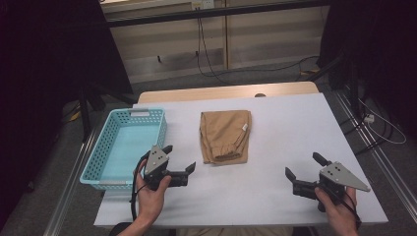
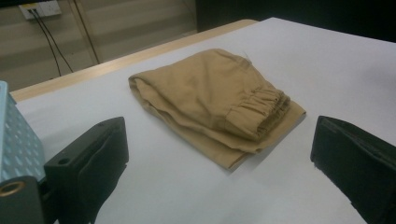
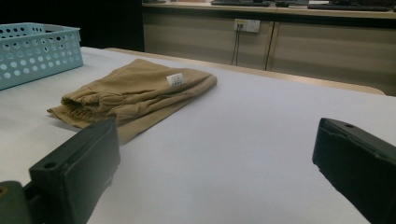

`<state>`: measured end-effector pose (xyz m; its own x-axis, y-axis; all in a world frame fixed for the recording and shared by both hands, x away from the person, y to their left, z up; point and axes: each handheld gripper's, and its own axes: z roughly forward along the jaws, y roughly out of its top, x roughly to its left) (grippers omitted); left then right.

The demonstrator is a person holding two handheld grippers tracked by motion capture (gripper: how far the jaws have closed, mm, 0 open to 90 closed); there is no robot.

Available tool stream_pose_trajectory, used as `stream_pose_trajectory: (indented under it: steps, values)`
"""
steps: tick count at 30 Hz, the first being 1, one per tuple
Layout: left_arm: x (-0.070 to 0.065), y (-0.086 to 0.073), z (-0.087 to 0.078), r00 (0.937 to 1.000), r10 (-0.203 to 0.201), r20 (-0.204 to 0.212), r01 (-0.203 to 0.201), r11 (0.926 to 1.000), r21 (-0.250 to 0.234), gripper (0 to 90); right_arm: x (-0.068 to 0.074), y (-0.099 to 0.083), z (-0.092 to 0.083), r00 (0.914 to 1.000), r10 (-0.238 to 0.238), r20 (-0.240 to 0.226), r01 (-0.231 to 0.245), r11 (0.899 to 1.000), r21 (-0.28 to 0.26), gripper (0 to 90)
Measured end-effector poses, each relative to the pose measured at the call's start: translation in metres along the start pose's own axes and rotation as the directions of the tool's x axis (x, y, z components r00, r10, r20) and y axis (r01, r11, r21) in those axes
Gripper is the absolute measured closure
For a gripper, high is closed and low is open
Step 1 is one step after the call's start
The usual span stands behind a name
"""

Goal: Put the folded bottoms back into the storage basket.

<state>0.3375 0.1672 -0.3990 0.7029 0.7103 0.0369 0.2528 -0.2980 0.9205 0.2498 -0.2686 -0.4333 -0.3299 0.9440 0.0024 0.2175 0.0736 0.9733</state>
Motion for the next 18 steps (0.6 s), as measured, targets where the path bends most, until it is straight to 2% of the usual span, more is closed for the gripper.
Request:
stream_pose_trajectory:
  steps: [8, 11, 12, 18]
  values:
    - [0.003, 0.006, 0.017, 0.9999, 0.001, 0.013, -0.001, 0.9995, 0.033, 5.3, -0.001, -0.001, 0.003, 1.0000, 0.007, -0.002, -0.007, 1.000, 0.011, 0.7]
    - [0.004, 0.007, 0.020, 0.9997, -0.005, 0.024, 0.004, 0.9990, 0.044, 5.4, 0.001, 0.000, 0.002, 1.0000, 0.001, -0.008, -0.001, 1.000, 0.008, 0.7]
    - [0.005, 0.007, 0.023, 0.9991, -0.011, 0.040, 0.009, 0.9984, 0.056, 5.7, 0.001, 0.000, 0.002, 0.9999, 0.000, -0.011, 0.000, 1.000, 0.008, 0.7]
    - [0.013, 0.013, 0.036, 0.9995, -0.015, 0.026, 0.014, 0.9982, 0.058, 6.4, 0.003, 0.001, 0.005, 0.9999, -0.012, -0.012, 0.012, 1.000, 0.010, 0.7]
